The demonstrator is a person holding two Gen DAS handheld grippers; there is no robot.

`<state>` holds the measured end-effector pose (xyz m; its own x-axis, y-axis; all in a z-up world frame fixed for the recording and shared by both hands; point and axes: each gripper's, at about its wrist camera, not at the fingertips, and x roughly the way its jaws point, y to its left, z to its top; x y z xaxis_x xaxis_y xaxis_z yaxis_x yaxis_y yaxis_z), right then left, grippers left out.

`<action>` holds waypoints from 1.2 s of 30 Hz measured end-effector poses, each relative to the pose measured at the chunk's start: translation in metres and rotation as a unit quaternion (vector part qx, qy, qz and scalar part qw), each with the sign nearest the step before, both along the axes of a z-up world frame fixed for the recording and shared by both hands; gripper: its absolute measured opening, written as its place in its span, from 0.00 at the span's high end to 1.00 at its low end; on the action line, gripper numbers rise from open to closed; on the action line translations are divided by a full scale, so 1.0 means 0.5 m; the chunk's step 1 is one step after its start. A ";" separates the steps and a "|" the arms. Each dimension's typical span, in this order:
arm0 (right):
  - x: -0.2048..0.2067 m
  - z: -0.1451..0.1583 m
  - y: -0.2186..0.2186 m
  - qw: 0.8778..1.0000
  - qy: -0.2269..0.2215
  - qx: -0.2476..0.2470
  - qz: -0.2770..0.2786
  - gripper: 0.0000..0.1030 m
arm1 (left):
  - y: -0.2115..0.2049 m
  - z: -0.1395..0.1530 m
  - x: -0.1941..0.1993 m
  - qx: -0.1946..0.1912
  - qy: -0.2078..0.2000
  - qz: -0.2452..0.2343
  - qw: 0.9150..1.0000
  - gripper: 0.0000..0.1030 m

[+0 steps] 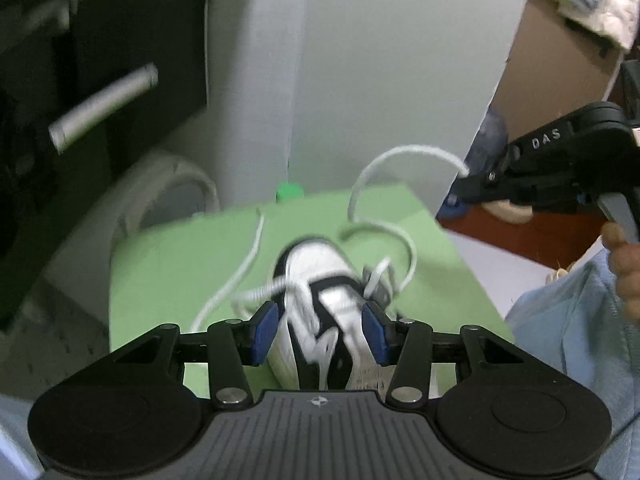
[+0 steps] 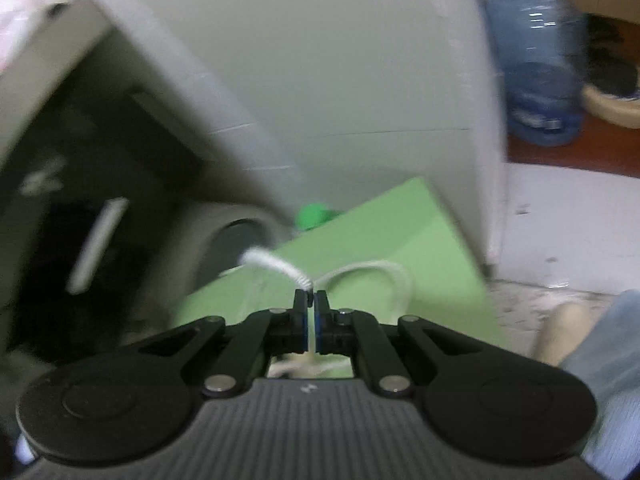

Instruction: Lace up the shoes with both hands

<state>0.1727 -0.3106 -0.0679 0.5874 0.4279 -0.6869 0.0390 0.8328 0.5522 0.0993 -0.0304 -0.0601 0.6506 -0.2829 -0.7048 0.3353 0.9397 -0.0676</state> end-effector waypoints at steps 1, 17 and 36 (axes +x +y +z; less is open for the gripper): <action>-0.011 0.014 0.009 1.000 -0.001 0.005 0.016 0.97 | -0.007 0.010 -0.008 0.009 -0.021 -0.008 1.000 0.55; -0.162 0.165 0.151 0.939 -0.054 -0.248 0.231 0.97 | -0.136 0.017 -0.121 0.204 -0.234 -0.171 0.935 0.55; -0.181 0.223 0.194 0.912 -0.140 -0.289 0.254 0.71 | 0.009 0.053 0.042 -0.134 -0.006 -0.026 0.991 0.95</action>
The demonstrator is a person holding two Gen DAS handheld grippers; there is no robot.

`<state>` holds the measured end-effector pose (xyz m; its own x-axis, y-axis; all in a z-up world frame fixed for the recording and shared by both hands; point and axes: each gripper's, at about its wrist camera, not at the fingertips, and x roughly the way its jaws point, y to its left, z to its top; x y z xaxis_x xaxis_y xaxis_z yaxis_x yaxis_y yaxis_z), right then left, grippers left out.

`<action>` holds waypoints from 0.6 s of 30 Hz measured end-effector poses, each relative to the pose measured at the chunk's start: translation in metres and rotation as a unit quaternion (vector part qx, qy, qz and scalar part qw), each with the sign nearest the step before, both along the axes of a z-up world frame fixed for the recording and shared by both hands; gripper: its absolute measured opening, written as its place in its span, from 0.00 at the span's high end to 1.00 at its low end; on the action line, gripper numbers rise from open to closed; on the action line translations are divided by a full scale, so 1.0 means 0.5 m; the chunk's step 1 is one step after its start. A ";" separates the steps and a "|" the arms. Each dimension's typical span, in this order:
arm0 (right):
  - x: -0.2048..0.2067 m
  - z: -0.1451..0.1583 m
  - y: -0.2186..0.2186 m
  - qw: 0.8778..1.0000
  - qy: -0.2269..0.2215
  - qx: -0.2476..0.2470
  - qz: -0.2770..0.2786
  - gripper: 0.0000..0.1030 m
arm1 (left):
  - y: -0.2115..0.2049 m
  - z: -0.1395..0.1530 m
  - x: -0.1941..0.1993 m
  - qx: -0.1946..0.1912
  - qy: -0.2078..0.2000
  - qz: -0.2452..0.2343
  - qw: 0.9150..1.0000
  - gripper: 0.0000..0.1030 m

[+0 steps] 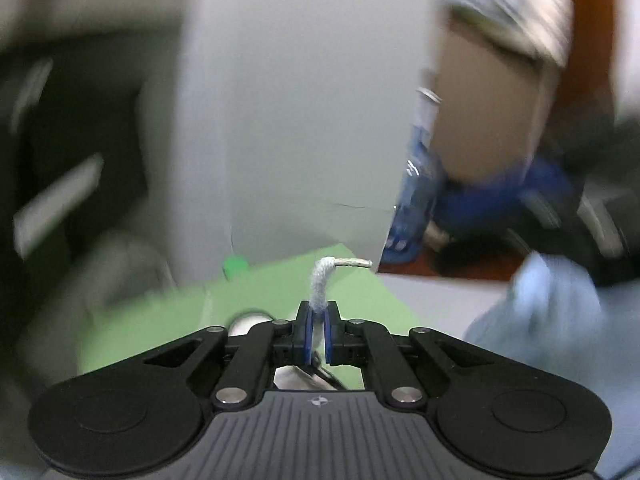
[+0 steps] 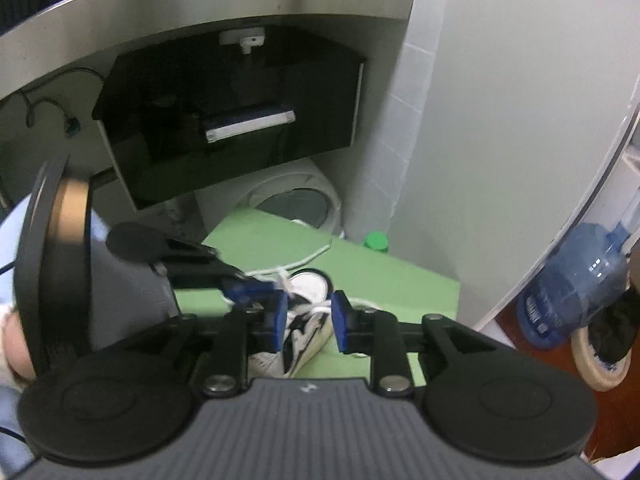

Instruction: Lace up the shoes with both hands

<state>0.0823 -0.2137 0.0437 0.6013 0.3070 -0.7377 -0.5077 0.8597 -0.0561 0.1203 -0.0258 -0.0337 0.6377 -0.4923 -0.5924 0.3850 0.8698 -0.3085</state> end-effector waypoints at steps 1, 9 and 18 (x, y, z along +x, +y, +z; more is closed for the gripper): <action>0.000 -0.006 0.002 1.000 -0.003 -0.008 0.004 0.71 | 0.027 -0.008 0.016 -0.044 0.030 0.015 0.998 0.95; 0.010 -0.107 0.060 0.995 -0.043 -0.062 0.072 0.69 | 0.164 -0.061 0.076 -0.267 0.157 0.106 0.945 0.95; 0.065 -0.185 0.134 0.982 -0.106 -0.100 0.119 0.70 | 0.172 -0.074 0.053 -0.283 0.177 0.103 0.937 0.95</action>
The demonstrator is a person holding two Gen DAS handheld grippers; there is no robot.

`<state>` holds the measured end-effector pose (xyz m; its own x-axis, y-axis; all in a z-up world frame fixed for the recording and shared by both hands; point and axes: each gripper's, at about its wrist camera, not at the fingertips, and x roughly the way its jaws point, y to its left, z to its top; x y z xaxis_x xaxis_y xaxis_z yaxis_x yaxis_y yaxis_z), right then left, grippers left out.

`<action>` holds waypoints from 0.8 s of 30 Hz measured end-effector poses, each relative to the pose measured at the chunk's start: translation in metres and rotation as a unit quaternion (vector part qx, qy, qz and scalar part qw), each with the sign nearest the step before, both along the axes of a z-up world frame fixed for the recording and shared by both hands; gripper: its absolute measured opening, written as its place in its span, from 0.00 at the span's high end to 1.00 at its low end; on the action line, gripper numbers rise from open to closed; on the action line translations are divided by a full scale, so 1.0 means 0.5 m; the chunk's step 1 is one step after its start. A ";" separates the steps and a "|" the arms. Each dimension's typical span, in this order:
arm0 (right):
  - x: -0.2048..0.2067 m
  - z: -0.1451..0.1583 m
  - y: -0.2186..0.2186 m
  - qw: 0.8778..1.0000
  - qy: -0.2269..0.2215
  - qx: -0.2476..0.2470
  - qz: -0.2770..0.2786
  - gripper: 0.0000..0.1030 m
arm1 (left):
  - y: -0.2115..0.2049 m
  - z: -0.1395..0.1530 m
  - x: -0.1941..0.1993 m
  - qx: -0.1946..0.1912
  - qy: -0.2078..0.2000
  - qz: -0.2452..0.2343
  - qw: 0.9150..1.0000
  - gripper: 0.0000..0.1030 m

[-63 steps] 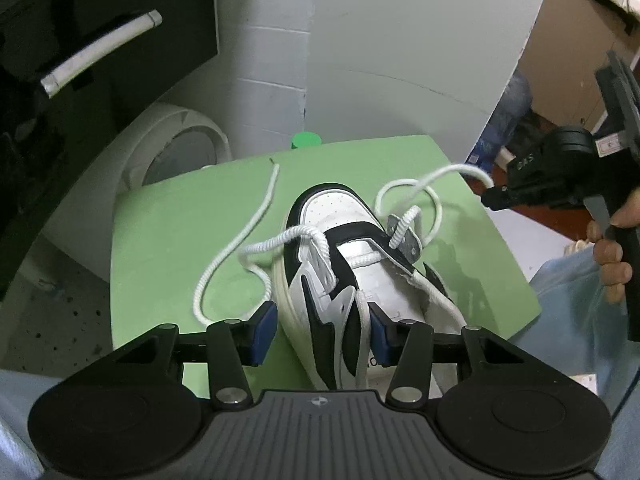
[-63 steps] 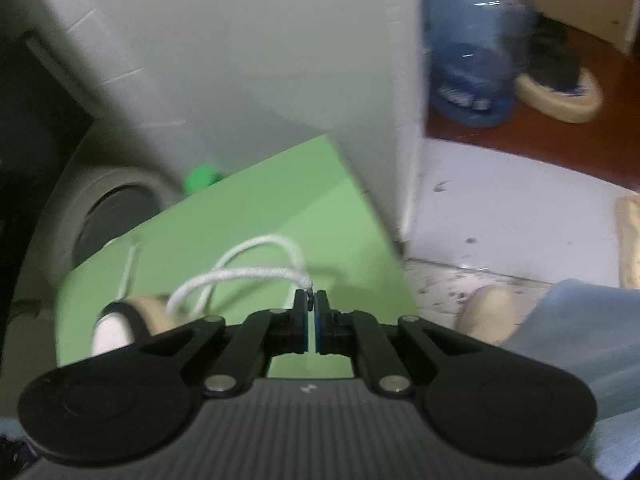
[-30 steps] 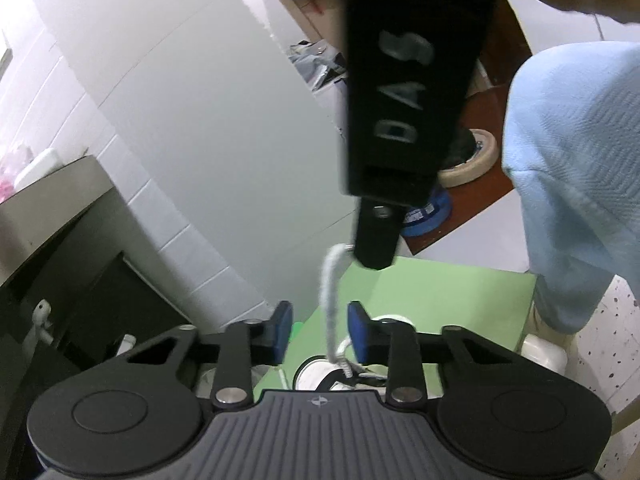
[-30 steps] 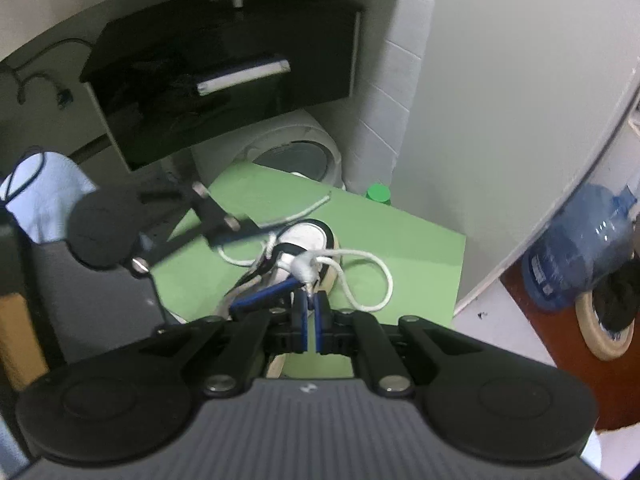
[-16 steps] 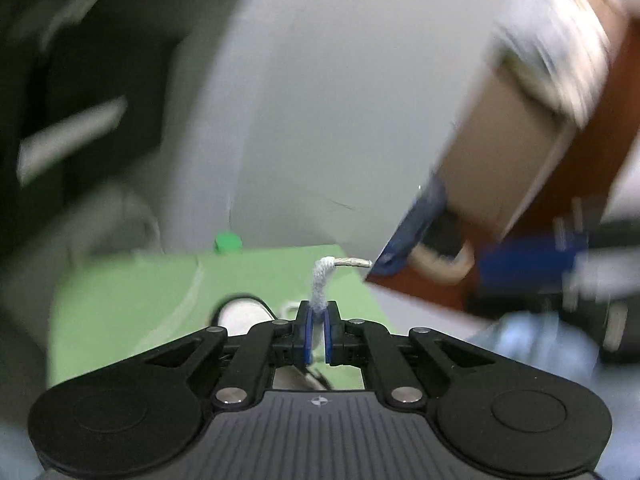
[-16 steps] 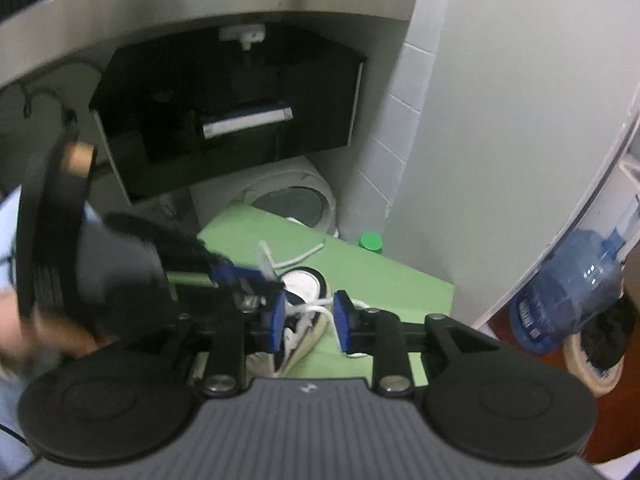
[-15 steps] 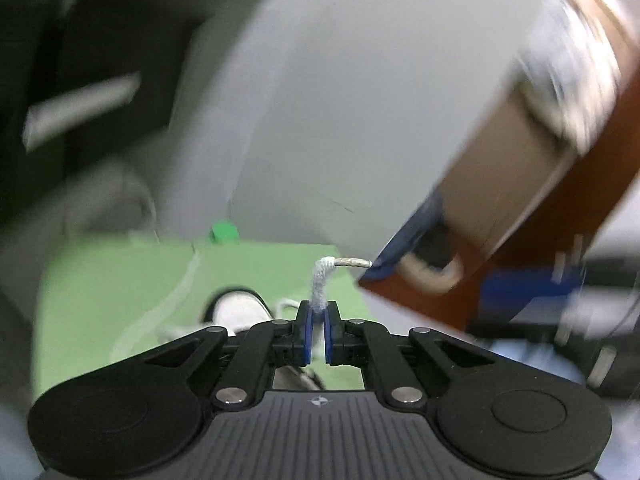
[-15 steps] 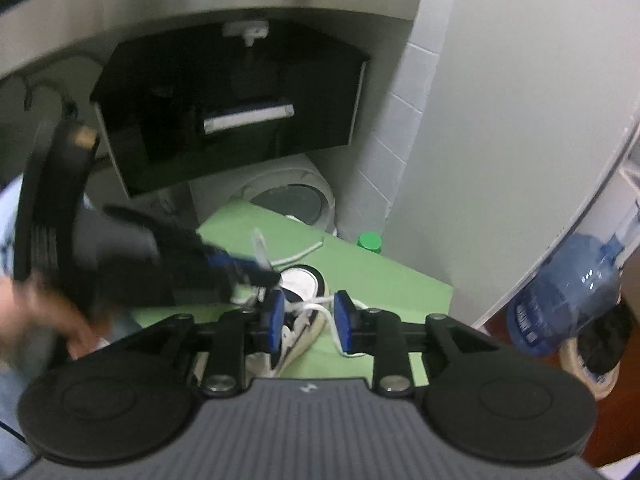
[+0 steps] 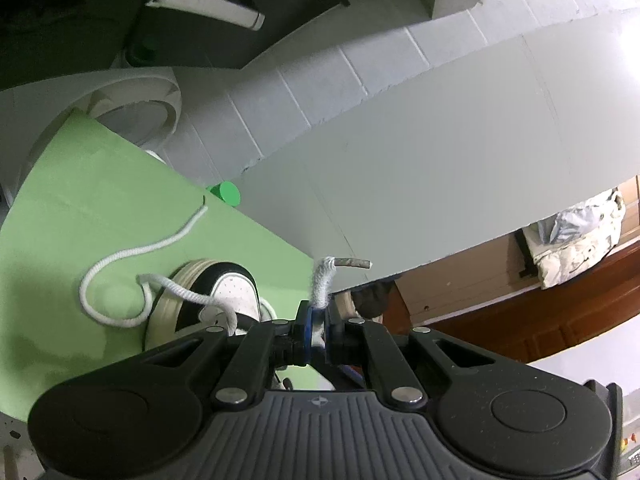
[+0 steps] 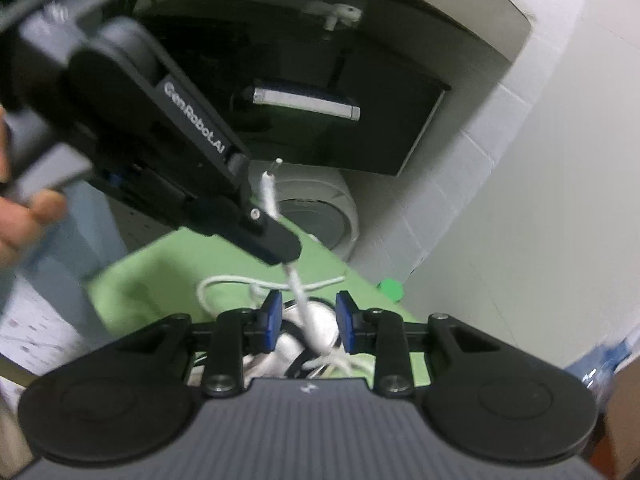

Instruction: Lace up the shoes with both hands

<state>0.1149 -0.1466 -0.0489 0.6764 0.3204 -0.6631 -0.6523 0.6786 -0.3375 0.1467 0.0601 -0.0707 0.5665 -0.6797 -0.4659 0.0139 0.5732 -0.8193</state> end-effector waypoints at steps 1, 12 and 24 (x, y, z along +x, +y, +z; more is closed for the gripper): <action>0.004 -0.007 0.005 1.000 -0.003 -0.005 0.007 0.74 | -0.001 -0.001 0.000 0.001 0.001 -0.001 1.000 0.95; -0.027 -0.023 -0.016 0.997 -0.027 -0.060 0.030 0.96 | 0.019 0.007 -0.004 0.016 -0.017 0.031 0.999 0.95; -0.053 -0.015 -0.056 0.995 -0.044 -0.085 0.032 0.95 | 0.035 0.001 -0.006 -0.033 -0.007 0.036 0.999 0.95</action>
